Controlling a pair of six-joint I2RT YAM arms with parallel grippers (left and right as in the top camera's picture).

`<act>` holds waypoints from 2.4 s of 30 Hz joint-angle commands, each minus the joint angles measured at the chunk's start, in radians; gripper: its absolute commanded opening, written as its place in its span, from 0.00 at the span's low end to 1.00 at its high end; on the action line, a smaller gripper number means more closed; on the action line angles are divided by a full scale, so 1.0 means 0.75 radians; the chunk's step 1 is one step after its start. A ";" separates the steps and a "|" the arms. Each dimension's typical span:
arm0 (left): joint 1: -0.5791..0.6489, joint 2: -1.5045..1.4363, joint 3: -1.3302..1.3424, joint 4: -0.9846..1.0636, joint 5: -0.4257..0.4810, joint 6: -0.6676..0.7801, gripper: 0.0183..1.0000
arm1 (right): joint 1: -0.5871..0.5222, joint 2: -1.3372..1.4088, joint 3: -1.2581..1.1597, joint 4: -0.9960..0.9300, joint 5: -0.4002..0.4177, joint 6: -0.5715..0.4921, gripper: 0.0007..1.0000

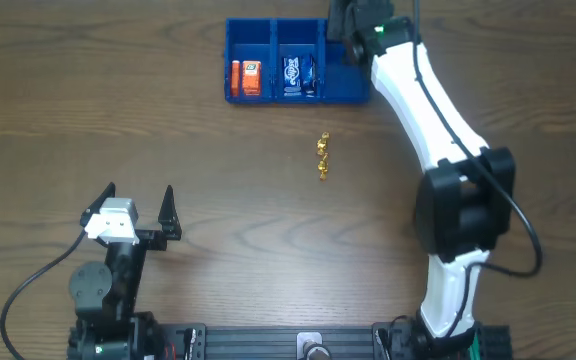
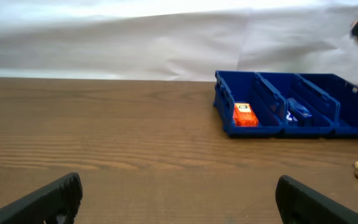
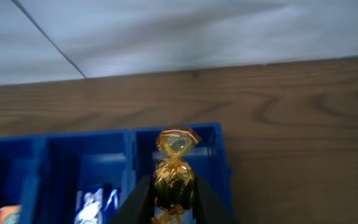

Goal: Sort Candies Into Trays

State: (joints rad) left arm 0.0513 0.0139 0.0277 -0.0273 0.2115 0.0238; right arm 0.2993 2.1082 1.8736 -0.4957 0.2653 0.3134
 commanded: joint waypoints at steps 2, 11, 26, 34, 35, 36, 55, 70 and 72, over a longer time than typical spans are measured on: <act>0.001 -0.009 -0.030 -0.038 0.031 0.008 1.00 | -0.032 0.114 -0.007 0.077 0.014 -0.045 0.04; 0.001 -0.009 -0.030 -0.038 0.031 0.009 1.00 | -0.027 0.131 -0.007 0.080 0.014 -0.045 0.07; 0.001 -0.009 -0.030 -0.038 0.031 0.009 1.00 | 0.013 0.119 0.001 0.049 -0.025 -0.080 1.00; 0.001 -0.009 -0.030 -0.038 0.031 0.009 1.00 | 0.030 -0.142 0.080 -0.276 -0.006 -0.066 1.00; 0.001 -0.009 -0.030 -0.038 0.031 0.009 1.00 | 0.040 -0.188 0.079 -0.338 -0.006 -0.065 1.00; 0.001 -0.009 -0.030 -0.038 0.031 0.008 1.00 | 0.054 -0.245 0.079 -0.424 -0.012 -0.066 1.00; 0.001 -0.009 -0.030 -0.038 0.031 0.009 1.00 | 0.283 -0.318 -0.757 -0.419 -0.318 0.350 1.00; 0.001 -0.009 -0.030 -0.038 0.031 0.009 1.00 | 0.283 -0.197 -0.817 -0.303 -0.259 0.384 1.00; 0.001 -0.009 -0.030 -0.038 0.031 0.009 1.00 | 0.283 -0.197 -0.817 -0.304 -0.245 0.380 0.99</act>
State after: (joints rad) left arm 0.0513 0.0139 0.0277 -0.0273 0.2119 0.0238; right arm 0.5121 1.9572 1.2663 -0.7288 0.0425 0.5854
